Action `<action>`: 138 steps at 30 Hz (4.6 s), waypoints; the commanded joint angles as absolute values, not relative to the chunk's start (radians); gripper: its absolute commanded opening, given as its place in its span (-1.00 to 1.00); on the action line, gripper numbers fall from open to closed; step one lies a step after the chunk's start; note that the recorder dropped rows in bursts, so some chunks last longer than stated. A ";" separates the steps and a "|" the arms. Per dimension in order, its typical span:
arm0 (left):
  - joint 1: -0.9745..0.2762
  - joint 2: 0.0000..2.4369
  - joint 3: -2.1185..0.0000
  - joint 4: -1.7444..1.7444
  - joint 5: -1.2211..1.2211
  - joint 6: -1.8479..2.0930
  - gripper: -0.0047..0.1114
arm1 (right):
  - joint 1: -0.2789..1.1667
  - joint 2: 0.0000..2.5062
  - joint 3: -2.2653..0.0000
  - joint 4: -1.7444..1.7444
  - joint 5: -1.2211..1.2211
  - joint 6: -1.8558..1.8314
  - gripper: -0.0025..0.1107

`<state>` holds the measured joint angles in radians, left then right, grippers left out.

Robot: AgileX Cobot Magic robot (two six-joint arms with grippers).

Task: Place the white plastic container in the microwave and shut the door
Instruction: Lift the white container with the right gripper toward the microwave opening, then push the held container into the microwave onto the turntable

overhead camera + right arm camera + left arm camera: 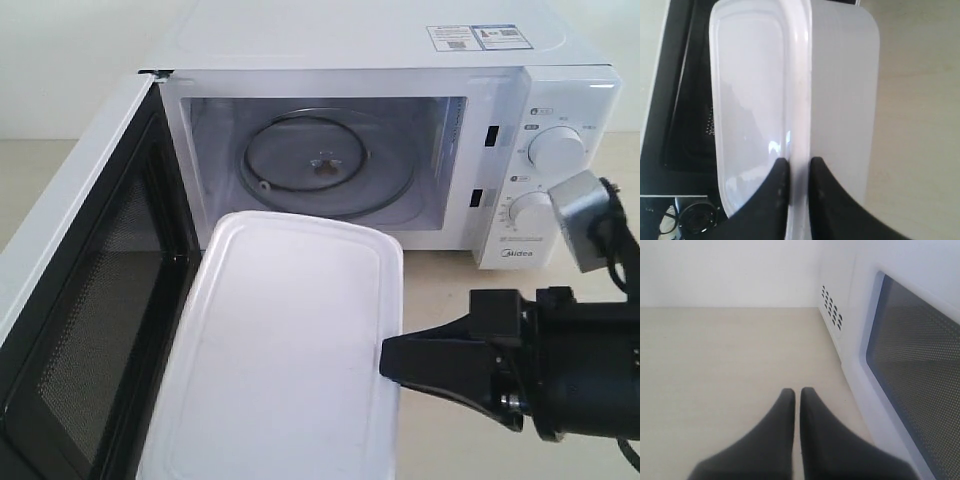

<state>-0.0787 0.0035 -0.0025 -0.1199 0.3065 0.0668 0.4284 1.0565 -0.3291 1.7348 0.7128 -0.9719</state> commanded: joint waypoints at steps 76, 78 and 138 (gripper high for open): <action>-0.078 0.000 0.000 -0.128 0.306 0.059 -0.84 | 0.928 1.617 -0.624 0.841 -0.696 0.827 -0.96; -0.078 0.000 0.000 -0.128 0.306 0.059 -0.84 | 0.901 1.617 -0.652 0.841 -0.671 0.829 -0.96; -0.078 0.000 0.000 -0.128 0.306 0.059 -0.84 | 0.749 1.851 -0.898 0.669 -0.598 0.902 -0.64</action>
